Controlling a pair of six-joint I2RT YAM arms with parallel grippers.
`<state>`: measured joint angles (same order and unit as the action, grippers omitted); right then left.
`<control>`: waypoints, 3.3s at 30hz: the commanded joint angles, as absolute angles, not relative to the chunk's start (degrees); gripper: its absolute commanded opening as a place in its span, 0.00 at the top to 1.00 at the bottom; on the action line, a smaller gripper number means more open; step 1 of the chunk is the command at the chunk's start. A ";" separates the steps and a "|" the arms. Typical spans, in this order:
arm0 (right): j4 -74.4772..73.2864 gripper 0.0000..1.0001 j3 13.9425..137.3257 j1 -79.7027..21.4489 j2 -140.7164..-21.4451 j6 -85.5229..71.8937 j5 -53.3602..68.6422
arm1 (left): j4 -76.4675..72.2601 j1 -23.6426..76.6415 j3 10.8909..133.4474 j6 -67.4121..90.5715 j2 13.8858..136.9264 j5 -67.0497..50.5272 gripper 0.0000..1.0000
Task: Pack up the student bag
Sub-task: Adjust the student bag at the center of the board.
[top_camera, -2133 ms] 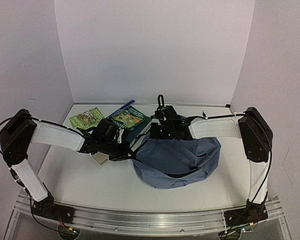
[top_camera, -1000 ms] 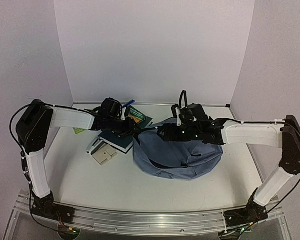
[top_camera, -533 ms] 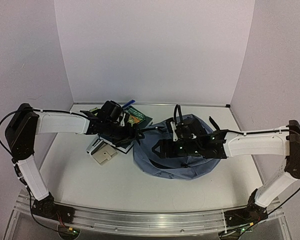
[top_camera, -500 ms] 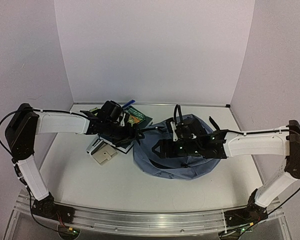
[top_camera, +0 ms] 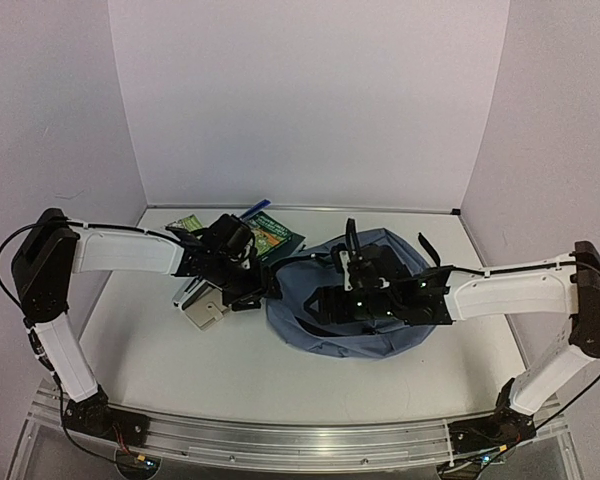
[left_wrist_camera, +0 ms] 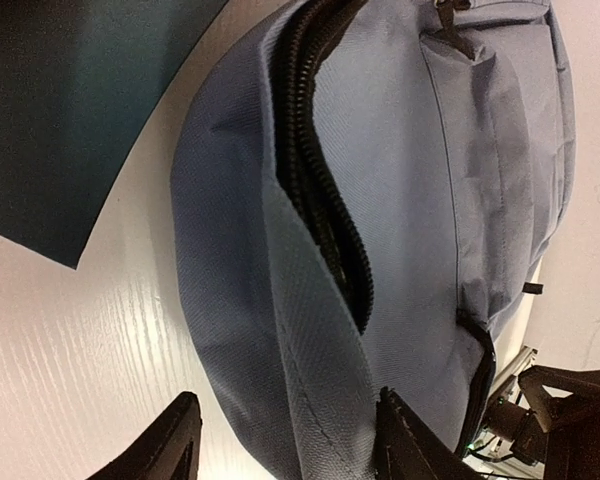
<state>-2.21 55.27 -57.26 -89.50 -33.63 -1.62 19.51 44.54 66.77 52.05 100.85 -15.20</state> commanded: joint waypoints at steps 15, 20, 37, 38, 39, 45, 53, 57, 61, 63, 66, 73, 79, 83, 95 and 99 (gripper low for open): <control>-2.94 0.22 61.69 -60.66 -96.67 -31.87 -5.45 | 17.70 44.74 59.88 54.73 93.15 -14.40 0.67; -3.70 0.23 64.58 -61.42 -100.47 -31.30 -6.65 | 15.08 44.74 57.83 54.50 93.26 -14.74 0.80; -5.27 0.59 67.13 -63.90 -109.88 -35.45 -10.33 | 9.79 44.72 52.83 53.70 93.50 -13.35 1.00; -5.27 0.65 67.27 -63.90 -109.86 -35.76 -10.76 | 9.68 44.67 52.87 53.58 93.59 -13.29 1.00; -5.28 0.71 67.32 -63.91 -109.78 -36.10 -11.24 | 9.67 44.65 52.93 53.48 93.61 -13.27 1.00; -6.80 1.00 67.06 -63.91 -105.99 -39.09 -17.10 | 9.92 44.48 52.86 53.09 93.59 -12.52 1.00; -11.94 1.00 65.44 -62.09 -95.54 -42.53 -29.04 | 8.70 44.17 52.15 51.68 93.39 -12.57 1.00; -12.04 1.00 63.00 -58.48 -91.18 -42.36 -28.51 | 8.50 44.08 52.26 51.00 93.46 -12.48 1.00; -12.13 1.00 60.05 -54.09 -88.39 -42.35 -26.76 | 8.33 43.81 52.20 50.85 94.17 -12.39 1.00; -12.19 1.00 58.19 -51.86 -87.25 -43.01 -26.38 | 8.01 43.63 52.29 50.71 94.67 -12.39 1.00; -12.30 1.00 54.63 -48.31 -84.72 -45.85 -26.20 | 7.69 43.08 52.51 50.56 95.54 -12.20 1.00; -11.42 1.00 46.15 -39.86 -82.60 -50.97 -23.28 | 6.52 41.34 52.75 51.34 97.46 -12.09 1.00; -10.90 1.00 45.46 -34.54 -81.68 -50.53 -21.34 | 7.23 40.82 55.85 48.04 99.13 -12.81 1.00; -10.98 1.00 46.27 -31.15 -78.54 -48.76 -19.99 | 8.96 40.21 59.33 45.09 99.87 -12.32 1.00; -10.41 0.97 46.87 -28.94 -72.72 -41.55 -11.41 | 6.60 38.32 65.87 39.21 104.33 -19.84 1.00; -7.69 0.93 44.72 -29.03 -77.84 -42.69 -7.19 | 4.29 38.32 66.29 38.72 106.41 -22.92 1.00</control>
<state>-9.81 45.64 -29.63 -73.68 -43.30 -9.54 6.09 39.15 64.01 41.36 104.26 -20.01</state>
